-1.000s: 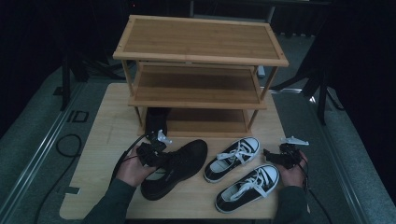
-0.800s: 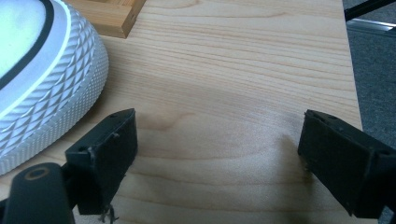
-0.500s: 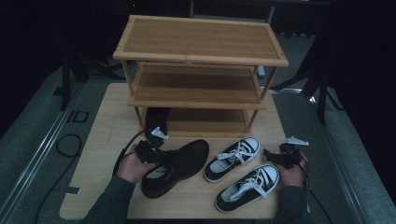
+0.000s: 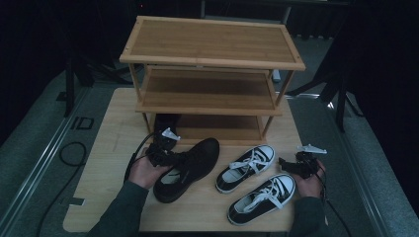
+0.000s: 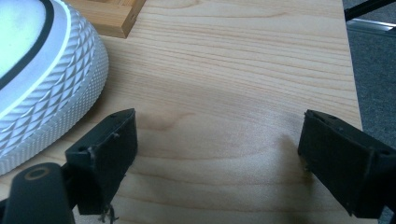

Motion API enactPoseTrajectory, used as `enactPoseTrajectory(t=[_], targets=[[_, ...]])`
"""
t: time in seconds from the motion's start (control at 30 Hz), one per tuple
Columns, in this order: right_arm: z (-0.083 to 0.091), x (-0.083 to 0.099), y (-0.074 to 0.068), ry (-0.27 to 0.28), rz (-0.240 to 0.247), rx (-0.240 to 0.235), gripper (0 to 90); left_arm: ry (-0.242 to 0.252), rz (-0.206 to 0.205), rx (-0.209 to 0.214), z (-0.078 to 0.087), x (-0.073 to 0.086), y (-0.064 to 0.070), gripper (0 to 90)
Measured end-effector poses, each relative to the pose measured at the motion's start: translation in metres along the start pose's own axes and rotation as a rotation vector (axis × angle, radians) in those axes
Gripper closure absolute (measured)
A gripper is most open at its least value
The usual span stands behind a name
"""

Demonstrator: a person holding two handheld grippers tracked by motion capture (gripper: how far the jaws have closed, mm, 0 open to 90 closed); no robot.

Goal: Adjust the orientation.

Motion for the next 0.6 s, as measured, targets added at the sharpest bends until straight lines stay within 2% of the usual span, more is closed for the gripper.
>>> enactPoseTrajectory(t=[0.17, 0.27, 0.4, 0.6], targets=[[0.000, 0.000, 0.000, 0.000, 0.000, 0.000, 11.8, 0.016, 0.012, -0.003, -0.002, -0.007, -0.003, 86.7], [0.000, 0.000, 0.000, 0.000, 0.000, 0.000, 11.8, 0.039, 0.046, -0.006, -0.005, -0.015, -0.009, 86.7], [0.000, 0.000, 0.000, 0.000, 0.000, 0.000, 11.8, 0.050, 0.066, -0.017, -0.011, -0.023, -0.013, 86.7], [0.000, 0.000, 0.000, 0.001, -0.002, 0.000, 11.8, 0.071, 0.094, -0.059, -0.018, -0.033, -0.019, 86.7]])
Point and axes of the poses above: each handheld gripper's, and its own axes: z roughly backward along the jaws, x roughly out of its underside, y roughly to its right, the point moved 5 cm from there along -z, roughly forward along the jaws, and after that the axes turned 3 degrees about x, right-handed, at the moved point
